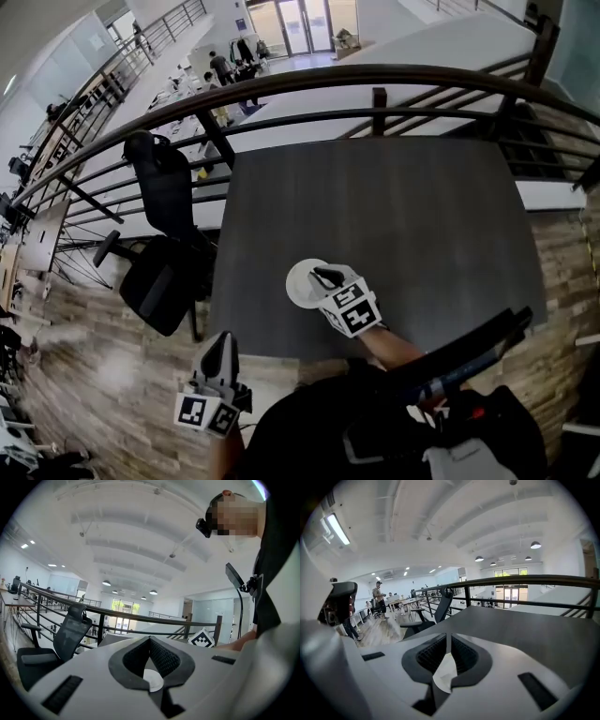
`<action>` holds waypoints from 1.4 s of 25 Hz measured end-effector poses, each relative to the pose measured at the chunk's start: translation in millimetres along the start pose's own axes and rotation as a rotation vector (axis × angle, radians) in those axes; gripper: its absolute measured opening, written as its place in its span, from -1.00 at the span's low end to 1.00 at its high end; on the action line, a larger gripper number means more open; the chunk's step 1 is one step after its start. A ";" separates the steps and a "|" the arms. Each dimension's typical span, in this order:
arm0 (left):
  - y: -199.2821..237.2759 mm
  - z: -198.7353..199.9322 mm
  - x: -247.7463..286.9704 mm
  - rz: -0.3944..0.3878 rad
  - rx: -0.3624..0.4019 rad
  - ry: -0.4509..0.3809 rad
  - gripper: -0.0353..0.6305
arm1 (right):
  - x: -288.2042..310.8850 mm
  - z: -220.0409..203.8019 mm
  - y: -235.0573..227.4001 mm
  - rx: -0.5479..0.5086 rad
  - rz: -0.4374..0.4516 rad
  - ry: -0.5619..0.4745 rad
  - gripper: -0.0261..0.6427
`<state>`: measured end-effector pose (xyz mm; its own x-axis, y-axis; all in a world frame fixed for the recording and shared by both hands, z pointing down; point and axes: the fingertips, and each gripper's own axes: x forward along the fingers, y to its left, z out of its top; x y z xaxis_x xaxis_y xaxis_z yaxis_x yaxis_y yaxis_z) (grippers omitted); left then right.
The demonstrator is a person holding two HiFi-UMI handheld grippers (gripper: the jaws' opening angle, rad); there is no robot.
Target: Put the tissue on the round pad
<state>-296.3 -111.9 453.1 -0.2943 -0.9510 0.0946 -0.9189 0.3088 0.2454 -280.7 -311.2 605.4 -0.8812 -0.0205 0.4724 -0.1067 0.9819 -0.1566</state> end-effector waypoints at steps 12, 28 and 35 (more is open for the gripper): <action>-1.4 -10.0 -7.3 -0.152 0.060 0.039 -0.88 | -80.6 36.7 31.6 0.061 -0.119 -0.145 -0.91; -7.4 -5.3 -24.8 -0.280 0.135 0.035 -0.88 | -150.6 60.8 89.8 0.101 -0.190 -0.279 -0.91; -13.7 -10.0 -35.0 -0.324 0.144 0.031 -0.88 | -176.6 65.2 106.9 0.069 -0.235 -0.312 -0.91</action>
<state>-270.8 -82.7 456.1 0.0249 -0.9976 0.0639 -0.9915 -0.0165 0.1293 -166.5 -214.9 448.6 -0.9255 -0.3099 0.2176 -0.3435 0.9289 -0.1384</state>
